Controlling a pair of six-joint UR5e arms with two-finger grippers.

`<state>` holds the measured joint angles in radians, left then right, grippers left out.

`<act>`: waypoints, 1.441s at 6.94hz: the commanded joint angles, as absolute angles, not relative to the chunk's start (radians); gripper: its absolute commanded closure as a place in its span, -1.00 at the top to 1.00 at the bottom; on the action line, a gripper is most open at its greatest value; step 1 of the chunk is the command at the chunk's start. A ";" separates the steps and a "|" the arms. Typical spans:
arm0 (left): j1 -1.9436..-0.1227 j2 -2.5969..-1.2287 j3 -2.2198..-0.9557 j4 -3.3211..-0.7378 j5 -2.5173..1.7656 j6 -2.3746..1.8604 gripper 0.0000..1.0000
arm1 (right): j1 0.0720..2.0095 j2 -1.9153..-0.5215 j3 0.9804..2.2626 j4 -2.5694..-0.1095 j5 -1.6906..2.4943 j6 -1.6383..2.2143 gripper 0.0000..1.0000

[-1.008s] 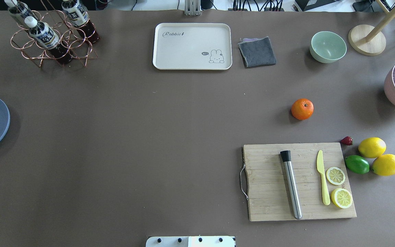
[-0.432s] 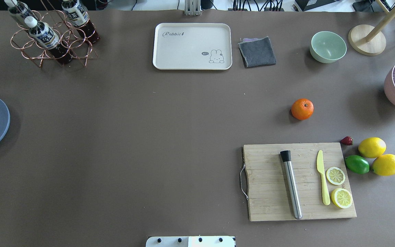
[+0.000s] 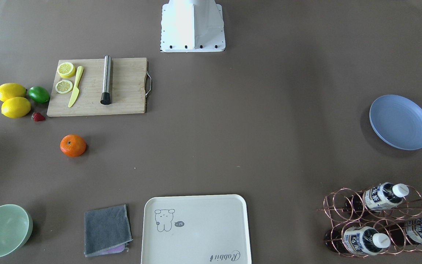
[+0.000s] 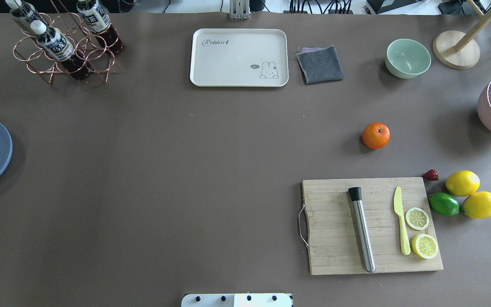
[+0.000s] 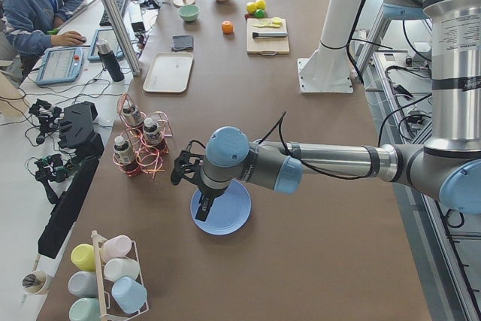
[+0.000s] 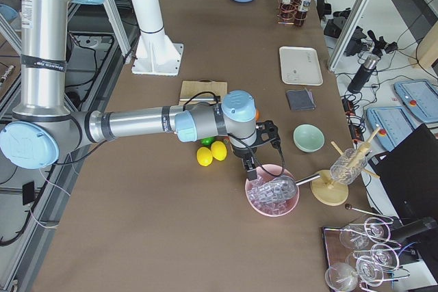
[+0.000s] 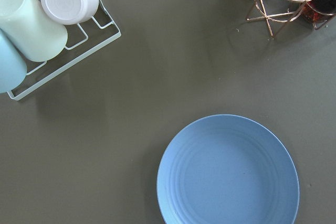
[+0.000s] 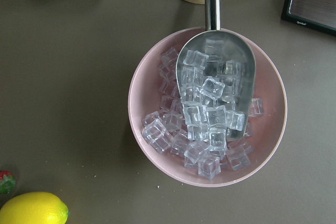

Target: Pick orange to plate

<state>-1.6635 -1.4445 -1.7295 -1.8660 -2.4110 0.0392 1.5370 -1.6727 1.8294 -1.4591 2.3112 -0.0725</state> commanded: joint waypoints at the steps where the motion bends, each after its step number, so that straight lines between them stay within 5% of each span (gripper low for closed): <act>1: -1.655 -1.450 -1.717 -1.896 -2.411 0.035 0.96 | 1.523 -1.640 1.827 -1.456 2.424 0.034 1.00; 3: -1.608 -1.471 -1.563 -1.952 -2.413 0.009 0.95 | 1.421 -1.644 1.832 -1.331 2.328 0.272 1.00; 6: -1.455 -1.494 -1.239 -2.389 -2.401 -0.231 0.95 | 1.316 -1.640 1.832 -1.238 2.277 0.408 1.00; 10: -1.358 -1.554 -1.107 -2.460 -2.399 -0.331 0.95 | 1.309 -1.649 1.830 -1.200 2.246 0.407 1.00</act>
